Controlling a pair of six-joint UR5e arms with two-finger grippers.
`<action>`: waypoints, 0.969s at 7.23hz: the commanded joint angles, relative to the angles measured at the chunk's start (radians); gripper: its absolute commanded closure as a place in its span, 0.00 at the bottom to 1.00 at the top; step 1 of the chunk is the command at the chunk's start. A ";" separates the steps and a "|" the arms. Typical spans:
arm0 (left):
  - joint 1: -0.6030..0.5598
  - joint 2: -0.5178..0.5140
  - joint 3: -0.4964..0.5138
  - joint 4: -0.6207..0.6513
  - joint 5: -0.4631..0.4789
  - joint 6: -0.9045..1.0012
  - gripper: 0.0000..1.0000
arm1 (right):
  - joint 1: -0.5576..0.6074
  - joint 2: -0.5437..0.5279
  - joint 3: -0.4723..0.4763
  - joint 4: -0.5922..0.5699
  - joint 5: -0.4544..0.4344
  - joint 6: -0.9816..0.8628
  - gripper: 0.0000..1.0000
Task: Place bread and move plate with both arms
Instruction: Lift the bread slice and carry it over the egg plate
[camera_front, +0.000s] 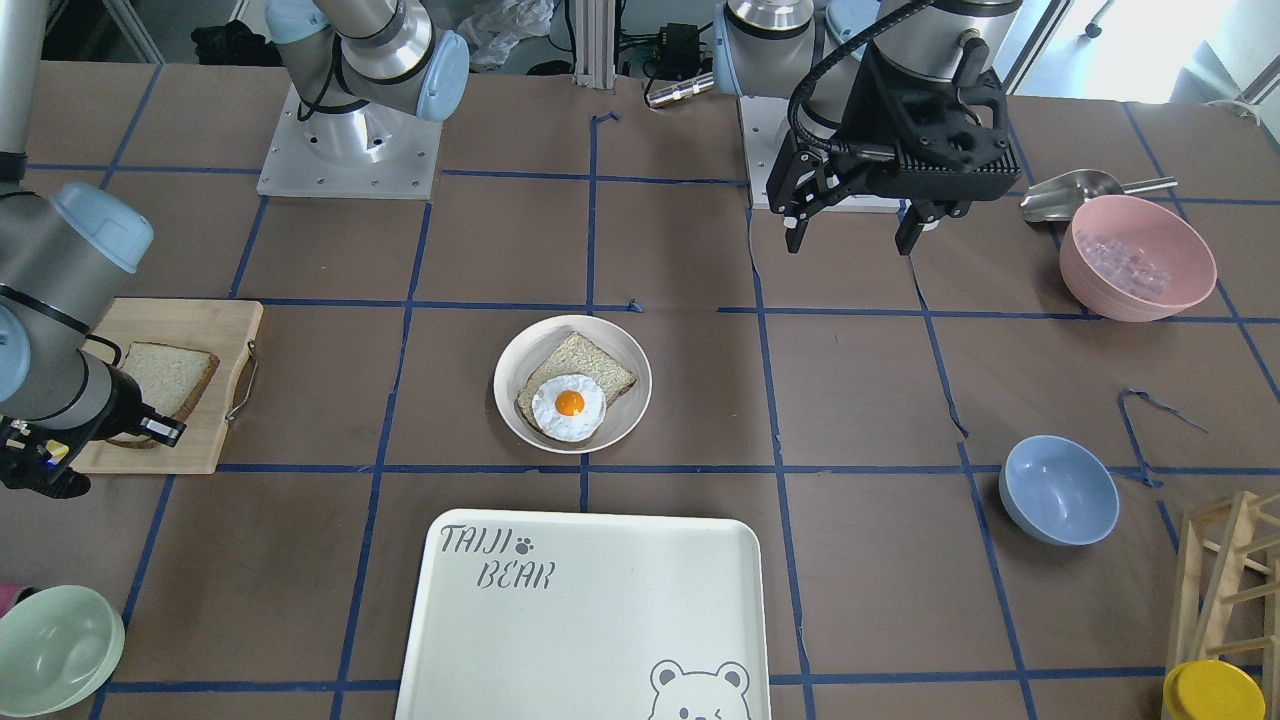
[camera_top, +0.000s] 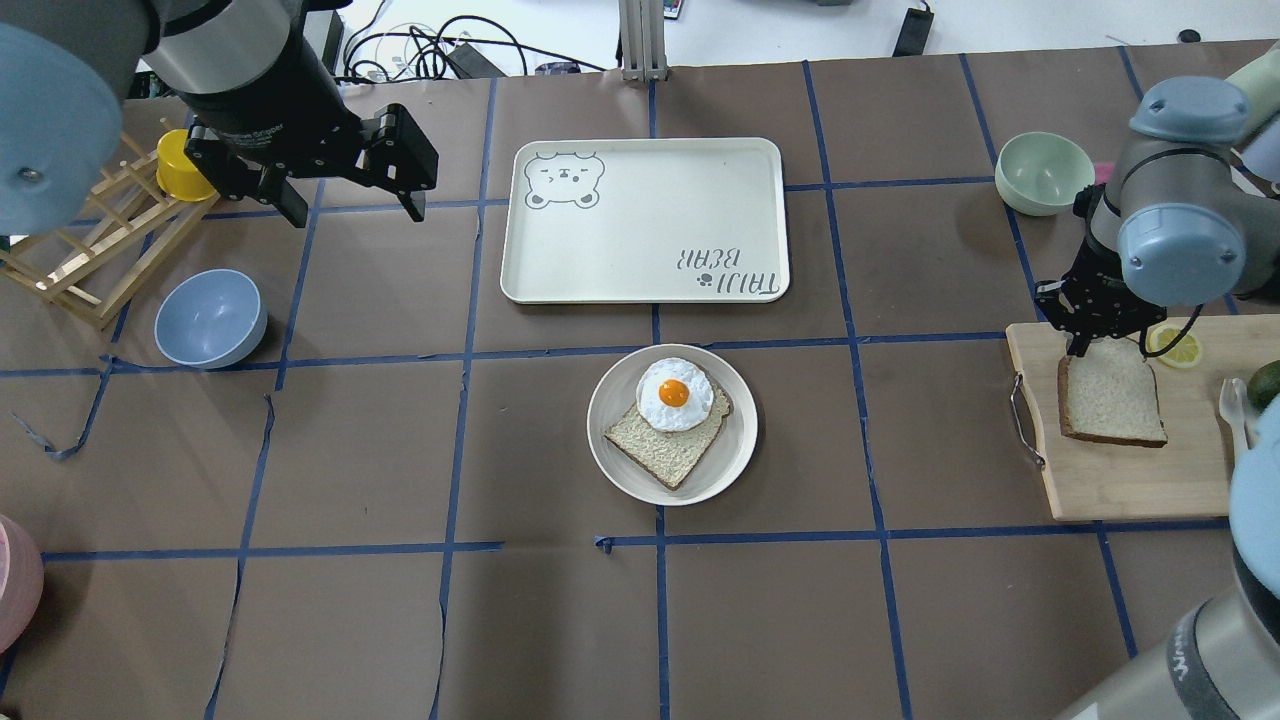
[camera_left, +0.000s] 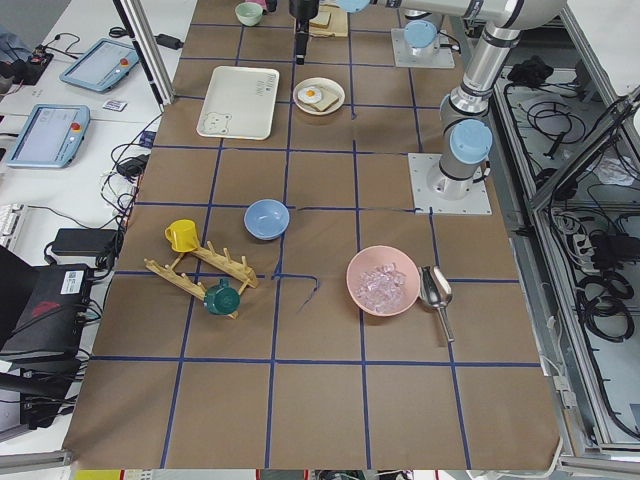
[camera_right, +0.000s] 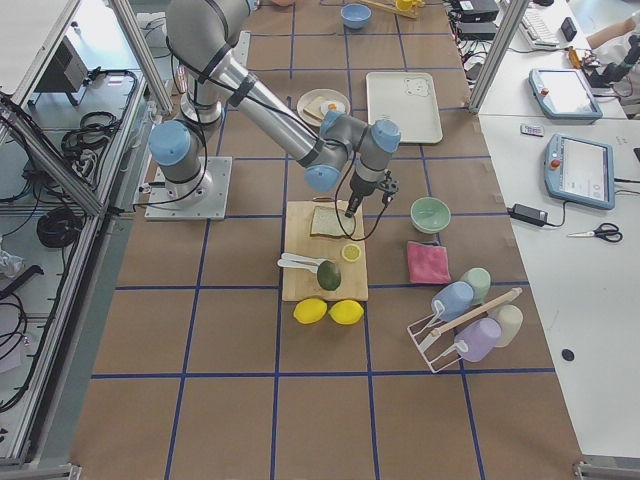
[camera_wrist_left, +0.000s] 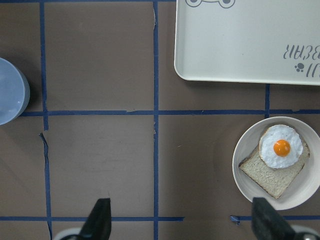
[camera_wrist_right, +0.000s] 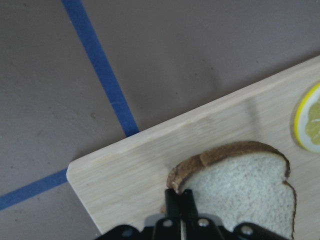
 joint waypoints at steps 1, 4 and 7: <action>0.000 0.000 0.000 0.000 0.000 0.000 0.00 | 0.003 -0.017 -0.006 0.018 -0.003 0.001 1.00; 0.000 0.002 0.000 -0.001 0.000 0.000 0.00 | 0.028 -0.106 -0.075 0.223 0.042 0.001 1.00; 0.000 0.002 0.000 0.000 0.000 0.000 0.00 | 0.170 -0.120 -0.286 0.528 0.086 0.121 1.00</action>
